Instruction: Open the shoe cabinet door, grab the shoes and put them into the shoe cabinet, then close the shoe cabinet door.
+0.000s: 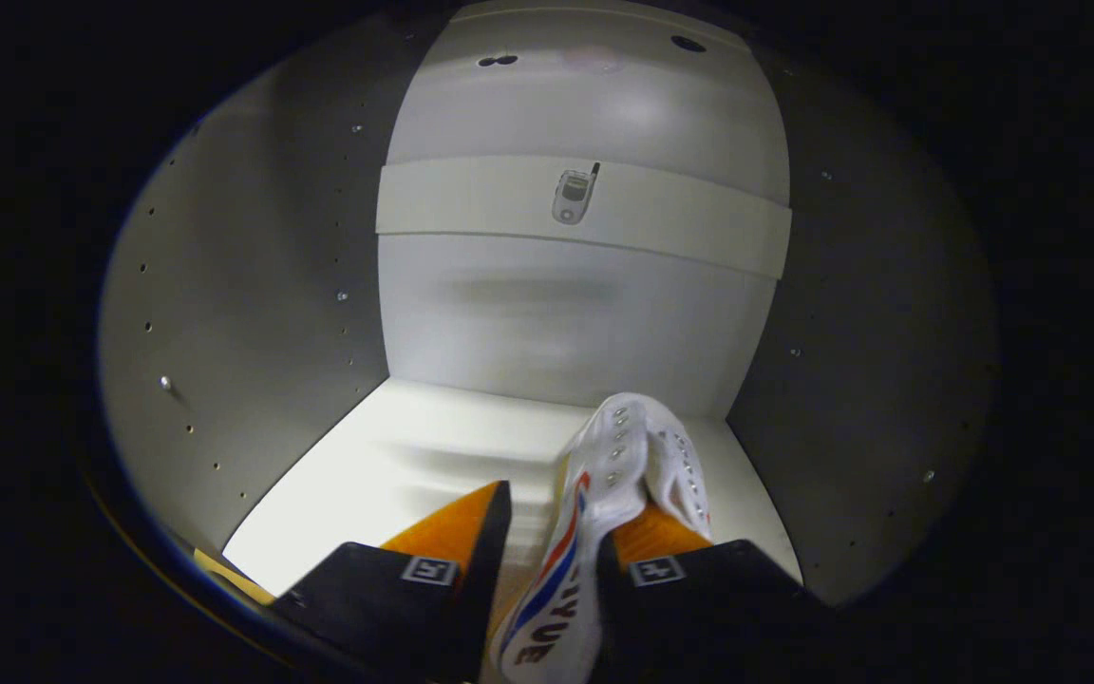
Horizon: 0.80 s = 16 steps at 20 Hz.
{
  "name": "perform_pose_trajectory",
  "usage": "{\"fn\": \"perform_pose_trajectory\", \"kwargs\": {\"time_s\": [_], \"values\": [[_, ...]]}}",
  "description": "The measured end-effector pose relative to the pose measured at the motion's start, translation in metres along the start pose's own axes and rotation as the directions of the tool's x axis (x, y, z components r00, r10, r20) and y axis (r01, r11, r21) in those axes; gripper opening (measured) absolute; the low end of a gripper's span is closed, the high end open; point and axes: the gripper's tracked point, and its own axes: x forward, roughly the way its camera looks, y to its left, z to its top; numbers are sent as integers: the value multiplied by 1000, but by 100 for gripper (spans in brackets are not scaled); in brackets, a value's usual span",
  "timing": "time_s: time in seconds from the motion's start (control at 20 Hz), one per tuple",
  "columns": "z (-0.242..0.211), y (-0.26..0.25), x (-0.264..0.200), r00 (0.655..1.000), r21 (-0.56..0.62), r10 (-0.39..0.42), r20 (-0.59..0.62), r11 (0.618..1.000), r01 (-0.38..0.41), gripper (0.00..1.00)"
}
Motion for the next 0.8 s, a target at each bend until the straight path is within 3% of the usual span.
{"fn": "perform_pose_trajectory", "kwargs": {"time_s": [0.25,0.4,0.8], "values": [[13,8,-27,999,32,2,44,999,-4,83],[19,4,-50,998,65,-16,65,998,12,100],[46,4,-153,975,156,-43,220,988,8,98]]}}
